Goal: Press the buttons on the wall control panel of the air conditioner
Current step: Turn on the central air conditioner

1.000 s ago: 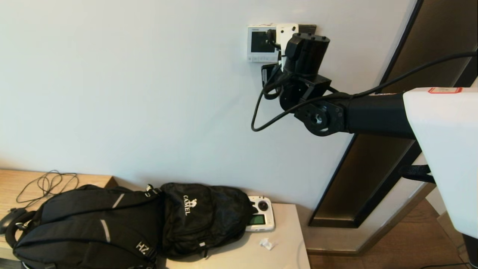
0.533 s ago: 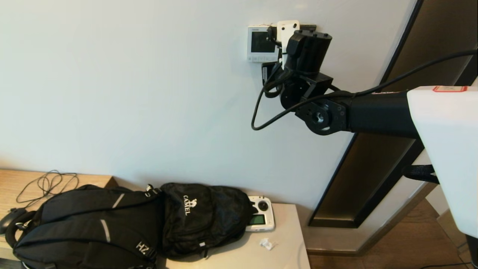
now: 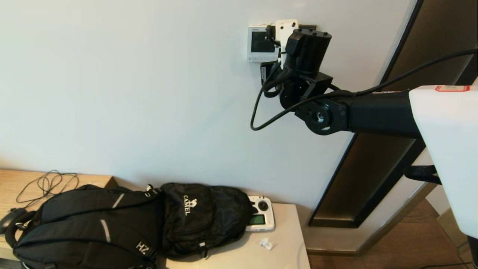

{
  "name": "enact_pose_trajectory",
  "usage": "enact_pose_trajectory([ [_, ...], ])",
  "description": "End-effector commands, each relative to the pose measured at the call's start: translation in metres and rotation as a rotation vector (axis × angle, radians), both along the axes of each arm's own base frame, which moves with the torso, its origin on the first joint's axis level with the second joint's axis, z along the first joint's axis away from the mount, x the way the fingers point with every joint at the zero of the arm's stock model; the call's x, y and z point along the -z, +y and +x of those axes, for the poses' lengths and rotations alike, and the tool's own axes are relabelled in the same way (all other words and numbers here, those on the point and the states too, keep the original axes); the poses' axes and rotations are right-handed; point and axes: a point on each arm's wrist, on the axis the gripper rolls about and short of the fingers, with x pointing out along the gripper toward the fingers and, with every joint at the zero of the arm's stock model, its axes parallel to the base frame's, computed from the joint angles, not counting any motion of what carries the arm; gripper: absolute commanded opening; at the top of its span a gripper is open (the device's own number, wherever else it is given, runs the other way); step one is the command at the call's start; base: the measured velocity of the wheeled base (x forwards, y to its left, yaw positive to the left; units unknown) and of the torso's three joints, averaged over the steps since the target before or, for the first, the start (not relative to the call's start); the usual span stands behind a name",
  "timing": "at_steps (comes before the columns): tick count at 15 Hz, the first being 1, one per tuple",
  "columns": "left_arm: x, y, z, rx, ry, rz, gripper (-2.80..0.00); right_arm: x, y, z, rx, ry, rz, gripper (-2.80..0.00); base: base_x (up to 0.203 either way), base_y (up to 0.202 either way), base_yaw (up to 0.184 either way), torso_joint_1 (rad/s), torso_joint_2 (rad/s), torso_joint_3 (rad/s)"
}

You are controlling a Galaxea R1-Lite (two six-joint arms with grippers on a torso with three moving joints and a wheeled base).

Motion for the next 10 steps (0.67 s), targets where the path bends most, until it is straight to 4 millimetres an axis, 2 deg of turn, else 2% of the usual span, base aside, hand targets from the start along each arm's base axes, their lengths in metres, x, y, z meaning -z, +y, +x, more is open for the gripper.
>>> enact_pose_trajectory([
  [1,-0.0001,0.0000,0.0000,-0.001,-0.002,0.000,-2.80,-0.0007,0.0006,-0.0008,0.002,-0.004,0.003,-2.80,0.000,0.000,0.000,0.000,0.00,0.000],
  [6,-0.0001,0.0000,0.0000,-0.001,-0.002,0.000,-2.80,-0.0019,0.0001,-0.0015,0.002,-0.006,0.002,-2.80,0.000,0.000,0.000,0.000,0.00,0.000],
  [10,-0.0001,0.0000,0.0000,-0.001,-0.002,-0.002,-2.80,-0.0024,0.0035,-0.0039,-0.006,-0.009,0.005,-2.80,0.067,0.000,-0.001,0.008,0.00,0.004],
])
